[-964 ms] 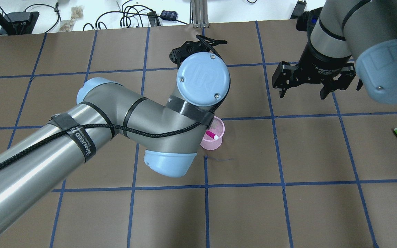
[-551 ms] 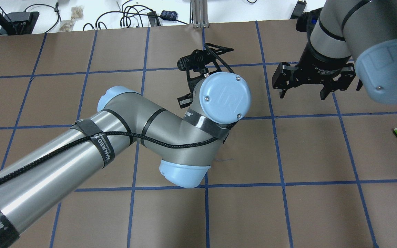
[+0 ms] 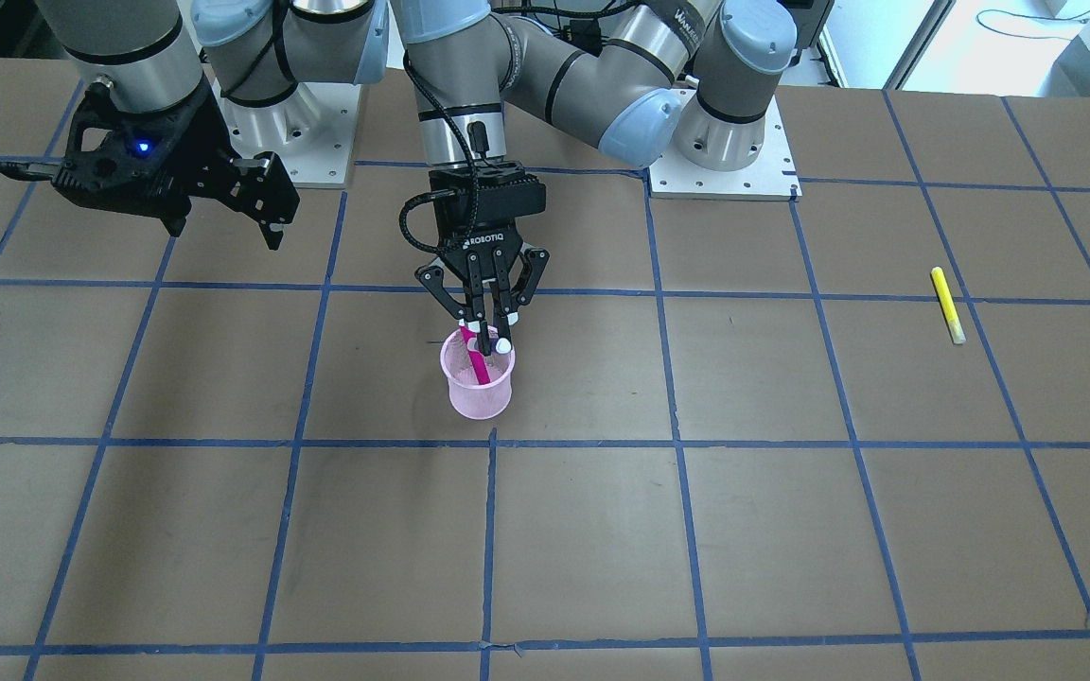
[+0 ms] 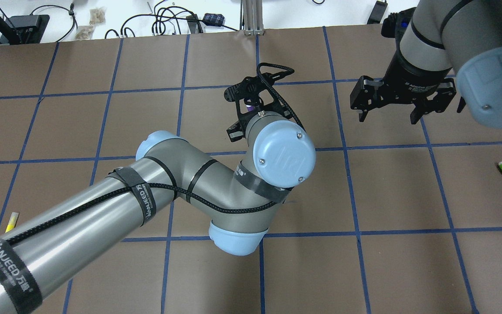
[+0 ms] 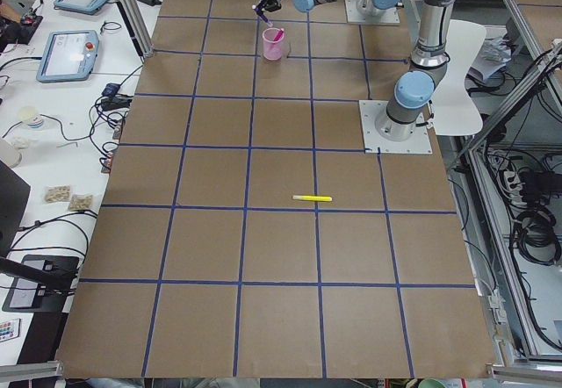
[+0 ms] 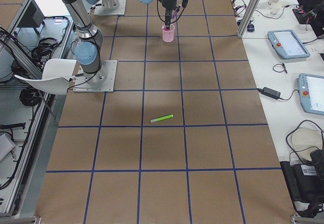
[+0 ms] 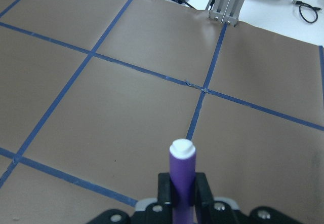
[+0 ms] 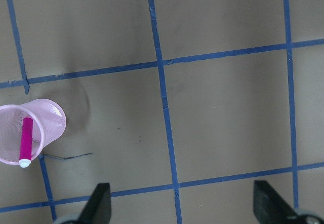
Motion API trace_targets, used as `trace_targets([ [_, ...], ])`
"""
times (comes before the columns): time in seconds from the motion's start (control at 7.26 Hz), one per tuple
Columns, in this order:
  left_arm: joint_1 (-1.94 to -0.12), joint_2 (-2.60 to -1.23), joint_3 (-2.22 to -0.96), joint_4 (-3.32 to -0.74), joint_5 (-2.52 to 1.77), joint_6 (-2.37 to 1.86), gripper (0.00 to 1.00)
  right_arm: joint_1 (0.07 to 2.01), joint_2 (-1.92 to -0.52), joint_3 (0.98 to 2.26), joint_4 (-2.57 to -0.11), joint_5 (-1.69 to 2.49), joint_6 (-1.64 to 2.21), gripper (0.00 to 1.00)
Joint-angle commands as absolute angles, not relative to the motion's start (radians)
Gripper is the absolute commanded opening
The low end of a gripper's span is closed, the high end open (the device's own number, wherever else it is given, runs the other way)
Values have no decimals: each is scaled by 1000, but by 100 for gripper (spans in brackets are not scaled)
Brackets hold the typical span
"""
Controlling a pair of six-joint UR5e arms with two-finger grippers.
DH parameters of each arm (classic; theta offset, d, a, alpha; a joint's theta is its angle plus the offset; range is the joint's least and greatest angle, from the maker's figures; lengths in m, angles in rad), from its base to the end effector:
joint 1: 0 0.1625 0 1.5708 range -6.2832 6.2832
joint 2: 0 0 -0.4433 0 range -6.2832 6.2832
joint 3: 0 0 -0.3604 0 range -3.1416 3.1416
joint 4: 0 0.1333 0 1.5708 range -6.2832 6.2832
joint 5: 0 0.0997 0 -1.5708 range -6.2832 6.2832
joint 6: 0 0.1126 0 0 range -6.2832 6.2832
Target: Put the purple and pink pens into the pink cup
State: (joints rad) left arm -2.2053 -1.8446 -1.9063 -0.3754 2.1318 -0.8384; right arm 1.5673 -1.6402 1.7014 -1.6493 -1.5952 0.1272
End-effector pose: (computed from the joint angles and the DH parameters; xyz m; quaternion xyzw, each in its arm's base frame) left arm -0.3859 -0.4004 0.3587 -0.1732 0.9070 -0.3837 0.0099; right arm 0.1290 -0.4311 0.4719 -0.0654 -0.9977 0.0094 0.0116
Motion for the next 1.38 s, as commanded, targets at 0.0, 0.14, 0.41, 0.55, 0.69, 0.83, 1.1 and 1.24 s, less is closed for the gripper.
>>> trace_targets([
  [0.0, -2238, -1868, -1931, -325, 2221, -842, 0, 1562, -1640, 1701, -1657, -1594, 136, 100],
  [0.14, -2259, -1894, -1933, -325, 2258, -848, 0, 1562, -1641, 1703, -1661, -1595, 140, 100],
  [0.41, -2279, -1925, -1928, -322, 2289, -868, 0, 1563, -1641, 1703, -1661, -1595, 141, 100],
  [0.55, -2279, -1934, -1931, -321, 2292, -868, 0, 1565, -1641, 1701, -1661, -1594, 141, 100],
  [0.69, -2281, -1942, -1930, -321, 2293, -867, 0, 1566, -1641, 1703, -1661, -1594, 141, 100],
  [0.83, -2281, -1942, -1930, -321, 2293, -864, 13, 1566, -1641, 1703, -1661, -1594, 141, 100],
  [1.1, -2281, -1942, -1927, -319, 2292, -867, 80, 1566, -1641, 1703, -1661, -1594, 141, 100],
  [1.24, -2281, -1939, -1925, -316, 2290, -871, 100, 1566, -1641, 1703, -1661, -1594, 141, 100],
])
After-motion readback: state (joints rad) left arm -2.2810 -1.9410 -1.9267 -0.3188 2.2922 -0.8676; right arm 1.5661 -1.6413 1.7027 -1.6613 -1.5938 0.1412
